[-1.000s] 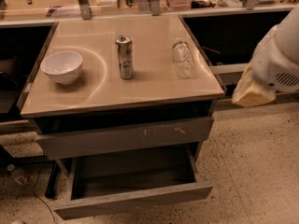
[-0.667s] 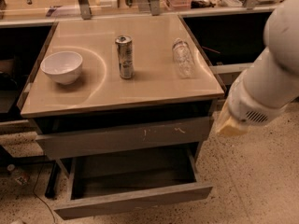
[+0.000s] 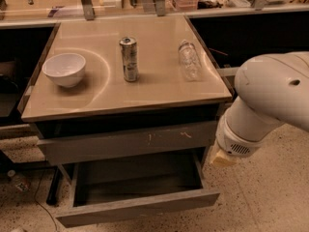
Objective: Close middle drawer
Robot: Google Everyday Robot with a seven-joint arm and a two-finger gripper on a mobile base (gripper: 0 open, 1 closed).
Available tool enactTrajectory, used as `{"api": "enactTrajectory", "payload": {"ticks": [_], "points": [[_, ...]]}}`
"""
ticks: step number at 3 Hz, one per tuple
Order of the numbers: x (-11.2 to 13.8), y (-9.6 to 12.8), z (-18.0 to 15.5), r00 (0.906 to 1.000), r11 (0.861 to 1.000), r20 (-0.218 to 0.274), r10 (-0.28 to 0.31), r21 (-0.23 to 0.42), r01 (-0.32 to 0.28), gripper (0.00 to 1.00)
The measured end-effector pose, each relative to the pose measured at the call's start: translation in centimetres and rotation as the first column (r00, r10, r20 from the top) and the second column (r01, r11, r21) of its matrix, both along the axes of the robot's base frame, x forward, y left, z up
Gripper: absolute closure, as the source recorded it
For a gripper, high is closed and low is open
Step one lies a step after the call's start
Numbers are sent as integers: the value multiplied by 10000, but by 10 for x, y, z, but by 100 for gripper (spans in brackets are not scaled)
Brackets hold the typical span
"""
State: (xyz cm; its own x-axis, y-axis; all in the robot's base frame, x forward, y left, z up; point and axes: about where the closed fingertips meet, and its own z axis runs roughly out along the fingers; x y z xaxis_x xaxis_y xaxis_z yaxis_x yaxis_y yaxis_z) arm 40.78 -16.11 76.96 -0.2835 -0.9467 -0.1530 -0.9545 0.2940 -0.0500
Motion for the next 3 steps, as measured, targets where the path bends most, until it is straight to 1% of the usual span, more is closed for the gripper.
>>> {"api": "enactTrajectory", "payload": {"ticks": [1, 2, 3], "points": [[0, 0, 1, 10000, 10000, 27, 4, 2, -4, 100], [-25, 5, -37, 9940, 9969, -858, -681, 338, 712, 100], [-60, 13, -114, 9586, 9836, -2395, -1537, 555, 1715, 100]]}}
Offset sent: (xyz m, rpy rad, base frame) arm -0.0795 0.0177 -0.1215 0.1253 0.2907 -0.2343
